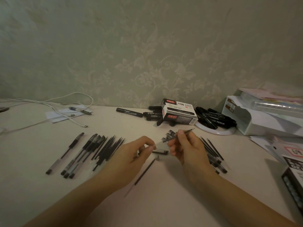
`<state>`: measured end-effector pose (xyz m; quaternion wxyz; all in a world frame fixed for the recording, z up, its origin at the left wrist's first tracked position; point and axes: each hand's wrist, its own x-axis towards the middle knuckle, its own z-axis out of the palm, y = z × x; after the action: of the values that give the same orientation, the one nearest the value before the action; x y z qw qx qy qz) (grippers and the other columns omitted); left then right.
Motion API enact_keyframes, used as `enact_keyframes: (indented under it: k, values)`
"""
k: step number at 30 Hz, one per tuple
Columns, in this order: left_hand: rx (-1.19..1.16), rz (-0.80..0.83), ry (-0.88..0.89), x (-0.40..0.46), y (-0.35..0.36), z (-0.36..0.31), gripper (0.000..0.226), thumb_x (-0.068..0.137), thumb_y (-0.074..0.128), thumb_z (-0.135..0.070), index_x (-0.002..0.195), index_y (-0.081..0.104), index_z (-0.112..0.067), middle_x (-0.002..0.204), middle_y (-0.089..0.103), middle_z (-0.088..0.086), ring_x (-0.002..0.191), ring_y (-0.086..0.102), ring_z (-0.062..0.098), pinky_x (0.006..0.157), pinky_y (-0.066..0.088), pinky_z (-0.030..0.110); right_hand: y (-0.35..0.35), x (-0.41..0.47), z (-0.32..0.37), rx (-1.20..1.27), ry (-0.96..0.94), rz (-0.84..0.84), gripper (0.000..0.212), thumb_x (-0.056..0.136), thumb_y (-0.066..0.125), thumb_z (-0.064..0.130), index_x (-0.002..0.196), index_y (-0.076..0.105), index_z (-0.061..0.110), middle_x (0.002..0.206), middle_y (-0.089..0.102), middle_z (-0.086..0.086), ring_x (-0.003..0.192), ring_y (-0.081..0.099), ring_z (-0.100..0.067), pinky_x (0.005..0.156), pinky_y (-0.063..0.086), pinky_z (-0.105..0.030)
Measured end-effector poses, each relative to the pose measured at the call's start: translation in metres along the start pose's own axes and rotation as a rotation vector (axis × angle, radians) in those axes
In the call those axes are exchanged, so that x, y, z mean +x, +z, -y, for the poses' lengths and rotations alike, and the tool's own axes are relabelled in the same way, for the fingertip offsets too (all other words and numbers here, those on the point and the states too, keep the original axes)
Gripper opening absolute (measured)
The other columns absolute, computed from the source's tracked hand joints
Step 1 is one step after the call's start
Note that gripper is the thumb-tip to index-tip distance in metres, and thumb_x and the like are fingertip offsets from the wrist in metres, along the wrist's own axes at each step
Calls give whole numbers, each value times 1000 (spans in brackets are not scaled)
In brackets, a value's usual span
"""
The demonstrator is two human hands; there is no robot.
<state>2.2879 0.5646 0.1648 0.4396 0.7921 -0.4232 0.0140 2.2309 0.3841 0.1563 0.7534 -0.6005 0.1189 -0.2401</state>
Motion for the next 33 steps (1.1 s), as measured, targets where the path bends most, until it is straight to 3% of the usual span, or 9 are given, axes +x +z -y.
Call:
enact_keyframes:
  k: [4,7,10,13,16,19,23,28,33]
  values:
    - [38,18,-4,0,1,-1,14,98,45,-34,101,59,-32,64,52,-8,45,41,5,46,33,14,1,-4,0,-37,-22,53,17,101,51,21,95,62,10,71,70,-4,56,60,-10,55,52,-21]
    - [44,24,5,0,3,-2,14,98,46,-34,103,59,-32,65,53,-10,46,44,4,46,32,13,5,-10,-2,-192,-83,191,12,95,62,25,88,71,22,73,71,0,62,62,-10,58,50,-17]
    - [18,-2,13,1,3,-3,13,98,46,-33,103,57,-31,65,54,-7,47,44,4,45,32,15,9,-16,-5,-441,-121,272,22,81,68,51,97,71,36,86,71,2,77,66,-12,65,53,-20]
    - [-1,-43,-2,1,0,-1,9,97,47,-32,102,56,-32,64,53,-11,47,44,3,46,34,15,4,-15,-6,-655,-168,238,38,72,68,66,102,64,42,88,63,8,70,59,-3,63,50,-15]
    - [40,-54,-24,3,-1,3,5,93,53,-39,97,55,-37,66,56,-17,52,49,2,48,37,13,-4,-13,-4,-929,-298,204,29,76,70,59,96,64,39,89,58,14,77,54,1,64,45,-13]
    - [112,24,-46,0,1,7,21,82,62,-54,94,52,-39,58,51,-12,51,45,3,48,36,15,-6,-13,-5,-1052,-349,250,18,81,73,47,90,68,32,86,57,14,76,52,1,61,40,-13]
    - [290,106,-97,-3,-1,13,29,77,67,-54,95,49,-40,55,47,-7,49,43,3,48,33,14,-7,-10,-8,-1065,-365,258,8,85,74,34,85,69,28,80,58,12,69,51,0,62,39,-11]
    - [504,-10,-129,4,-17,22,19,87,62,-42,97,48,-37,63,45,-15,56,45,-2,48,31,14,-8,-8,-9,-886,-317,168,8,86,74,24,83,69,29,74,65,10,67,55,2,62,45,-11]
    - [606,-69,-183,8,-30,30,20,88,61,-41,100,47,-32,75,48,-15,65,48,2,49,29,16,-8,-6,-10,-730,-279,137,10,86,74,21,83,71,30,83,69,17,75,63,1,68,48,-10]
